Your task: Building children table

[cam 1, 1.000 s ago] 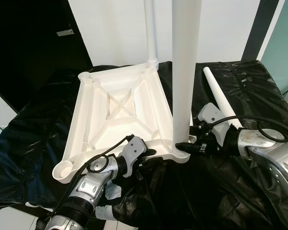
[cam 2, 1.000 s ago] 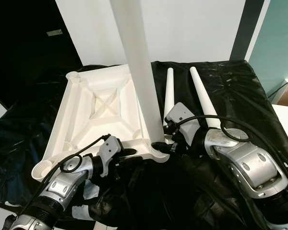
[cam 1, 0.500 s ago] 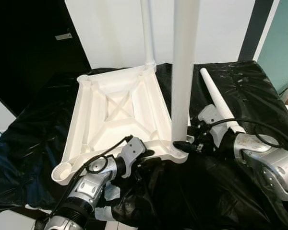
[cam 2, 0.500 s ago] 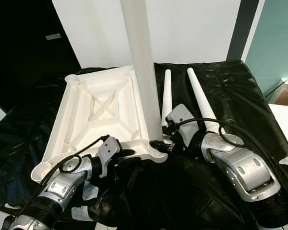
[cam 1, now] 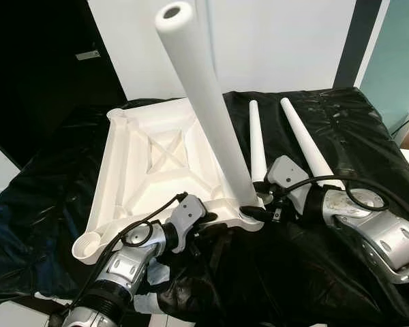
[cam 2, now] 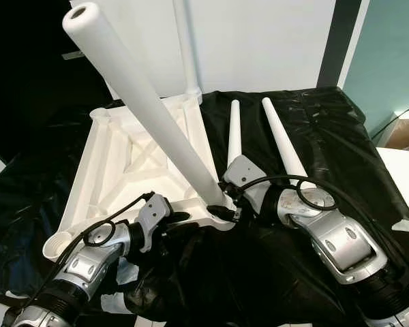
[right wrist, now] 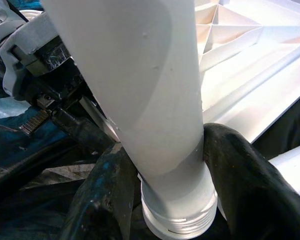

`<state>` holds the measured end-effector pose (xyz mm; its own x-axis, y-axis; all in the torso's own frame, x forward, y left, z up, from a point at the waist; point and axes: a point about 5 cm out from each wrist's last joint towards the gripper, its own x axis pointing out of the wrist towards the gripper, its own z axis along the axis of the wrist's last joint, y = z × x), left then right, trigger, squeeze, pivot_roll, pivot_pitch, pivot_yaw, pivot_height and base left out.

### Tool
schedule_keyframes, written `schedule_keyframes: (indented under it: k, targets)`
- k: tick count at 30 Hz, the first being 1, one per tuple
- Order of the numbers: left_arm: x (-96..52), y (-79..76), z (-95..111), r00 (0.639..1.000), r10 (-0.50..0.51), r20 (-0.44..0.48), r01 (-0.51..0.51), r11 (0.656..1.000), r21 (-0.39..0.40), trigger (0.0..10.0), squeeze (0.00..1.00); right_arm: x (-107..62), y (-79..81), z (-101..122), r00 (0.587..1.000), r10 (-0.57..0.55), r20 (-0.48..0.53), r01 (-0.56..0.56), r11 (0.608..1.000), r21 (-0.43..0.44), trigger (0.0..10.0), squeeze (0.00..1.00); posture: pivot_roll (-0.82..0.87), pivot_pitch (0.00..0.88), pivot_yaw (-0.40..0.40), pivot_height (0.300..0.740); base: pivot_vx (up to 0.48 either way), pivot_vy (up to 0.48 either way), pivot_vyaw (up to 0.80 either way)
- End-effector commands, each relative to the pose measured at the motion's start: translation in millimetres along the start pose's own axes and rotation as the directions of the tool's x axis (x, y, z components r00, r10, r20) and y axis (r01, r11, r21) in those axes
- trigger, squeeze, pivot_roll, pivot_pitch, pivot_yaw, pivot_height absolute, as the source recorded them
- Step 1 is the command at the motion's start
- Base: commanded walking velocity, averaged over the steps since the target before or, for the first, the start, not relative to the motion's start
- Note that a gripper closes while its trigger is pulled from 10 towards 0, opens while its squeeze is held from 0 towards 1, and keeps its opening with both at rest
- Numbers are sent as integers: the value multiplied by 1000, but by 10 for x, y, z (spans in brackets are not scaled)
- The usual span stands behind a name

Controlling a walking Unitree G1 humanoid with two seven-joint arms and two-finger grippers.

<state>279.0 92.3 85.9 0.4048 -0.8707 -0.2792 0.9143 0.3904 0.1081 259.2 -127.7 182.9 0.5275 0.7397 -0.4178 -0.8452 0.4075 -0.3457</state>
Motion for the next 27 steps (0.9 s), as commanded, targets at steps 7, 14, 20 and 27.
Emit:
schedule_keyframes:
  k: [7, 14, 20, 27]
  targets:
    - [-40, -2, -41, 1000, -15, -24, 15, 1000, 4, 10000, 0, 33, 90, -351, 989, 21, -146, -15, 999, 39, 10000, 0, -22, 0, 136, 740, 0, 0, 0]
    - [-35, 7, -32, 999, -22, -25, 22, 1000, 12, 10000, 0, 55, 48, -346, 992, -5, -125, 47, 941, 335, 10000, 0, -26, 0, 140, 740, 0, 0, 0]
    - [-33, 7, -30, 999, -25, -26, 25, 1000, 14, 10000, 0, 83, 39, -282, 996, -9, -92, 45, 916, 399, 10000, 0, -26, 0, 139, 740, 0, 0, 0]
    - [-38, 2, -36, 999, -21, -25, 21, 1000, 10, 10000, 0, 81, 28, -215, 997, 8, -71, 30, 852, 522, 10000, 0, -22, 0, 133, 740, 0, 0, 0]
